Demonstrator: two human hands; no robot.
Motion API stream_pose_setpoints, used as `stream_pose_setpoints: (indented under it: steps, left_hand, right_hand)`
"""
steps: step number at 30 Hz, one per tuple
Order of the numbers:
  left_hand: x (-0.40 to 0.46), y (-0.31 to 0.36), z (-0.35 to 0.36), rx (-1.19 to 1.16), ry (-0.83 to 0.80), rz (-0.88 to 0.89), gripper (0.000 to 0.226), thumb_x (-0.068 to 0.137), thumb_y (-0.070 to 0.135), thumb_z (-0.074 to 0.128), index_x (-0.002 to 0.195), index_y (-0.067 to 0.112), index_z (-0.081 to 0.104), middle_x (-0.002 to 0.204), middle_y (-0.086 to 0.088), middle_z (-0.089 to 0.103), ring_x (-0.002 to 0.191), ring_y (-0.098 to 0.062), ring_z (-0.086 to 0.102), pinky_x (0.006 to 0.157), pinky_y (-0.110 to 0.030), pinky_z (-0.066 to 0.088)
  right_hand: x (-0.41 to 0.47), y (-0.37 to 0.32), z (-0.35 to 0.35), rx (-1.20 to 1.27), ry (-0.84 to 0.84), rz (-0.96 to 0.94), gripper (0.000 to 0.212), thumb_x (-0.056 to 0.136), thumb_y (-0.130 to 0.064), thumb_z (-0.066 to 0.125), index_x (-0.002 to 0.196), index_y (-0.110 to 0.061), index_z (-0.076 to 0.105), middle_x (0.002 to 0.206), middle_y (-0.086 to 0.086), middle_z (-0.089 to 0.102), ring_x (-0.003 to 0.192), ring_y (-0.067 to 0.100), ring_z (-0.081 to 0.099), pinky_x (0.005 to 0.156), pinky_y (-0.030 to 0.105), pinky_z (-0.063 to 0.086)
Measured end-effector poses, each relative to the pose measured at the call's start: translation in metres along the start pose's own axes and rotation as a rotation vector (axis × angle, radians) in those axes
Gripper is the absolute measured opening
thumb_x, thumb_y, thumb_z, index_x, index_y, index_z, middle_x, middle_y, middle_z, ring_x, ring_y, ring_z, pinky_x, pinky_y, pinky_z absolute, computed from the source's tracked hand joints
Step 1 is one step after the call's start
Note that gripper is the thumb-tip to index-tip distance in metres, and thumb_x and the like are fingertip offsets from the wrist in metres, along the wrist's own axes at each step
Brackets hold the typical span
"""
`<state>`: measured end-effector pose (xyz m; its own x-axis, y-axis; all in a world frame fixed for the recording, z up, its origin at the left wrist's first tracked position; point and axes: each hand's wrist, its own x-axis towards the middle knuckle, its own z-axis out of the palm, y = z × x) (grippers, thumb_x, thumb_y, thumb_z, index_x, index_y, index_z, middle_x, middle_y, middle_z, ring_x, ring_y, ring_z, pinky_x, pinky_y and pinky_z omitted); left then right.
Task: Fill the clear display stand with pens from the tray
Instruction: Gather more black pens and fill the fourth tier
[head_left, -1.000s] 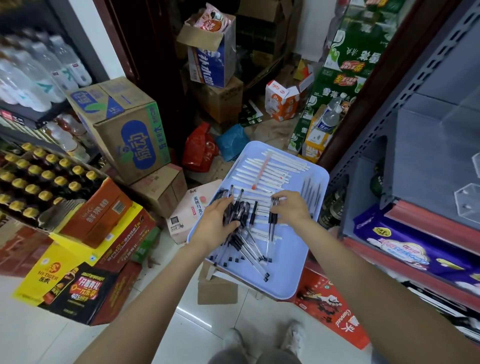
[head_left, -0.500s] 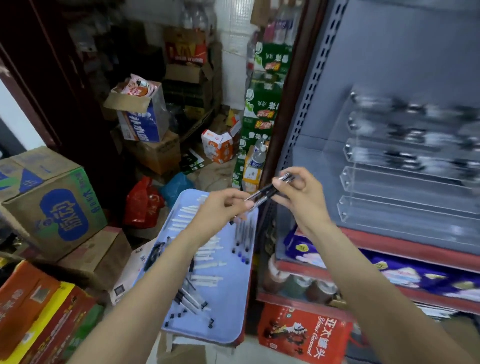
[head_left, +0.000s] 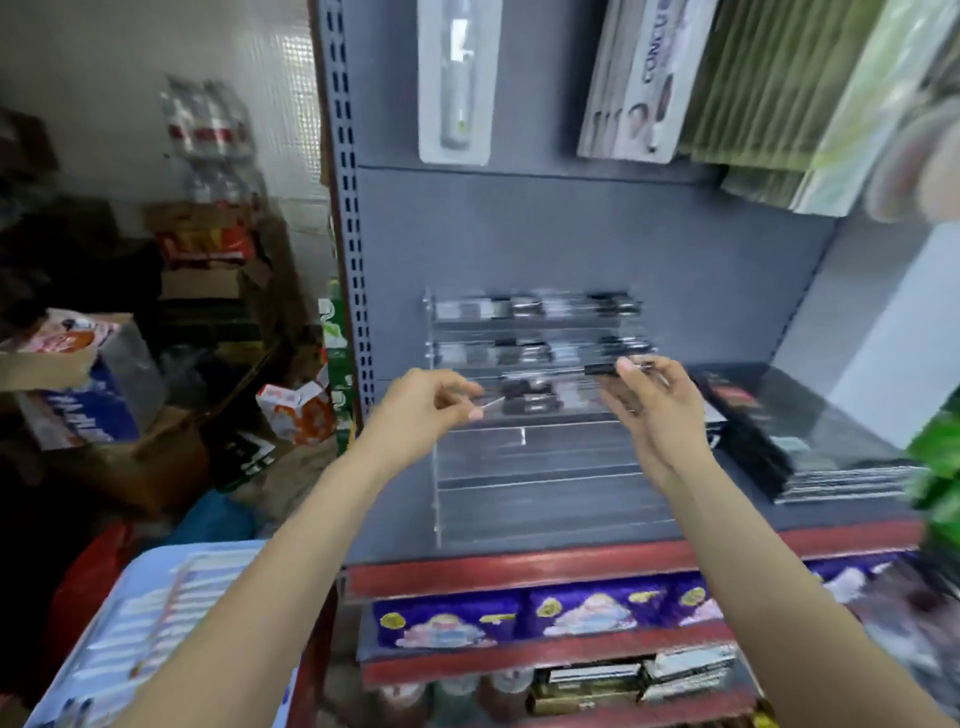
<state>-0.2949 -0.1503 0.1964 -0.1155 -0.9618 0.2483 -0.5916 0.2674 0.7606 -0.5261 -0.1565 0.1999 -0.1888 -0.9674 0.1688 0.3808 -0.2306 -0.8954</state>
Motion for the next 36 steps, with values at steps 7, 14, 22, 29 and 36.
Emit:
stream_pose_setpoints:
  steps: [7, 14, 22, 29, 36]
  left_hand:
    - [0.064, 0.038, 0.079, 0.204, 0.130, 0.086, 0.013, 0.087, 0.012, 0.063, 0.097, 0.013, 0.072, 0.097, -0.001, 0.069, 0.079, -0.005, 0.054, 0.072, -0.005, 0.036]
    - [0.101, 0.042, 0.124, 0.340, 0.101, 0.001, 0.016, 0.090, 0.012, 0.060, 0.099, 0.014, 0.073, 0.104, -0.004, 0.071, 0.095, -0.018, 0.064, 0.087, -0.026, 0.047]
    - [0.122, 0.049, 0.143, 0.322, 0.038, -0.038, 0.021, 0.089, 0.012, 0.061, 0.108, 0.011, 0.069, 0.110, -0.007, 0.069, 0.102, -0.018, 0.063, 0.095, -0.027, 0.046]
    - [0.099, 0.033, 0.114, 0.161, 0.276, -0.001, 0.019, 0.086, 0.006, 0.062, 0.104, 0.012, 0.066, 0.101, 0.000, 0.066, 0.085, -0.007, 0.056, 0.073, -0.002, 0.039]
    - [0.061, -0.009, 0.046, 0.325, 0.283, -0.005, 0.021, 0.088, 0.008, 0.060, 0.107, 0.013, 0.067, 0.109, -0.004, 0.065, 0.098, -0.013, 0.059, 0.088, -0.017, 0.039]
  right_hand:
    - [0.066, -0.031, -0.080, 0.012, 0.072, -0.067, 0.020, 0.087, 0.001, 0.060, 0.080, -0.014, 0.049, 0.080, 0.007, 0.061, 0.074, 0.019, 0.069, 0.071, 0.022, 0.057]
    - [0.099, -0.032, -0.107, -0.063, 0.056, -0.013, 0.016, 0.086, -0.004, 0.063, 0.080, -0.015, 0.053, 0.080, 0.006, 0.064, 0.072, 0.015, 0.070, 0.083, 0.028, 0.056]
    - [0.110, -0.027, -0.113, -0.032, 0.021, 0.033, 0.013, 0.086, -0.003, 0.062, 0.086, -0.011, 0.052, 0.083, 0.010, 0.064, 0.074, 0.016, 0.071, 0.083, 0.028, 0.057]
    - [0.109, -0.012, -0.094, -0.075, -0.029, 0.067, 0.015, 0.086, 0.001, 0.061, 0.083, -0.009, 0.051, 0.085, 0.013, 0.064, 0.084, 0.023, 0.070, 0.082, 0.027, 0.057]
    - [0.099, 0.013, -0.042, -0.265, -0.157, 0.055, 0.015, 0.084, 0.005, 0.063, 0.082, -0.009, 0.057, 0.082, 0.011, 0.062, 0.084, 0.023, 0.065, 0.078, 0.026, 0.058]
